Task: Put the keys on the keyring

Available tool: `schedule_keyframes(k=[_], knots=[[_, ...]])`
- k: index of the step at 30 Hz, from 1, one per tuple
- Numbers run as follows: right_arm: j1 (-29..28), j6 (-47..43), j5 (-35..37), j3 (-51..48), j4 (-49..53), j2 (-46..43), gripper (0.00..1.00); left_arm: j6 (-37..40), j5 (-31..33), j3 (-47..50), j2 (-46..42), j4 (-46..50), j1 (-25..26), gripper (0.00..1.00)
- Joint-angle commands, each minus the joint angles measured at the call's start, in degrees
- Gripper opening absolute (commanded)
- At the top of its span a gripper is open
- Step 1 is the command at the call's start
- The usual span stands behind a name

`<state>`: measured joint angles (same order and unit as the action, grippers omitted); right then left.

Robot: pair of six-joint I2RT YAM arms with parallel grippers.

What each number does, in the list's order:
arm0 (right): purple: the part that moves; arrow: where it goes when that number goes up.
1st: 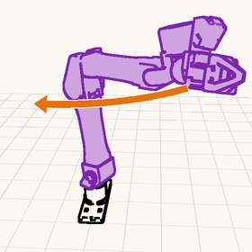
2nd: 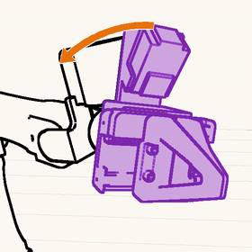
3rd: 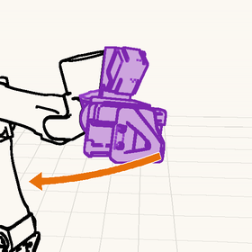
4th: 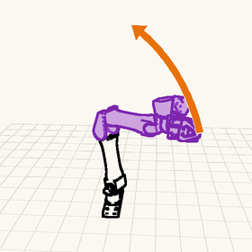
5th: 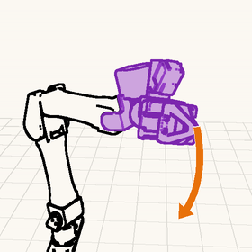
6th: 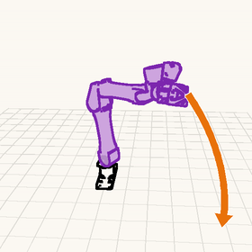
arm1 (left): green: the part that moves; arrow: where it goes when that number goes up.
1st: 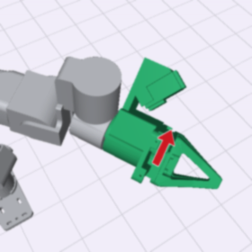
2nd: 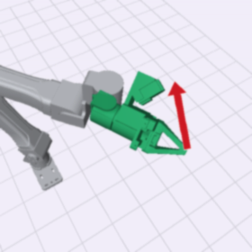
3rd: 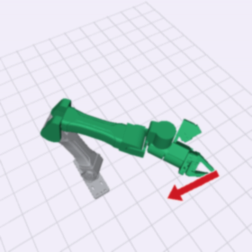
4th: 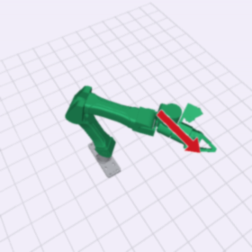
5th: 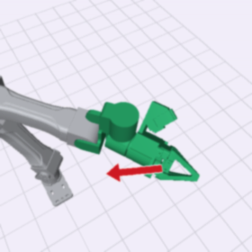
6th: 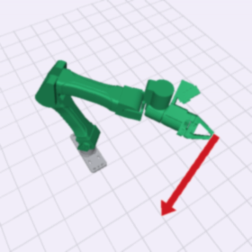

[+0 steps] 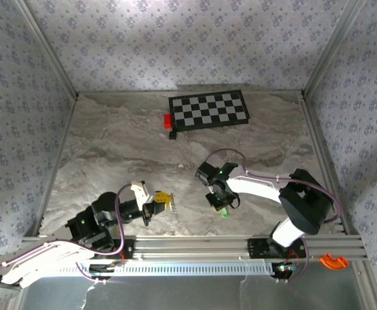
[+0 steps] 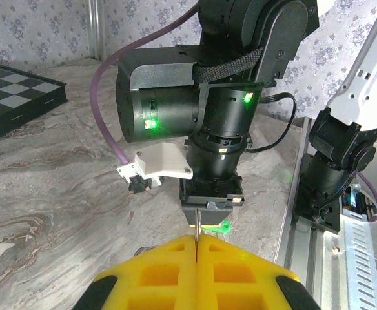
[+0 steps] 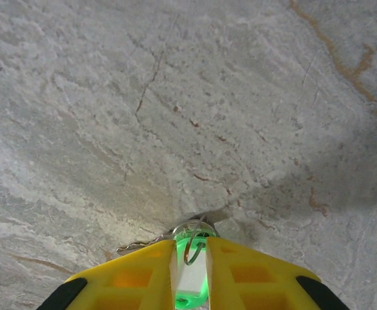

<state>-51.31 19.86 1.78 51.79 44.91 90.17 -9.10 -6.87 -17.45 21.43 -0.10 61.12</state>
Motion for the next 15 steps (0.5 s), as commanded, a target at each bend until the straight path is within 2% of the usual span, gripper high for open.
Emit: schedule_keyframes(k=[1, 15], knots=[[-0.29, -0.53, 1.13, -0.11, 0.87, 0.51, 0.2, -0.13, -0.8, -1.36, -0.34, -2.28, -0.21, 0.0], [-0.28, -0.53, 1.6, -0.3, 0.07, 0.89, 0.16, -0.28, -0.39, -1.06, -0.34, -2.45, -0.21, 0.0]])
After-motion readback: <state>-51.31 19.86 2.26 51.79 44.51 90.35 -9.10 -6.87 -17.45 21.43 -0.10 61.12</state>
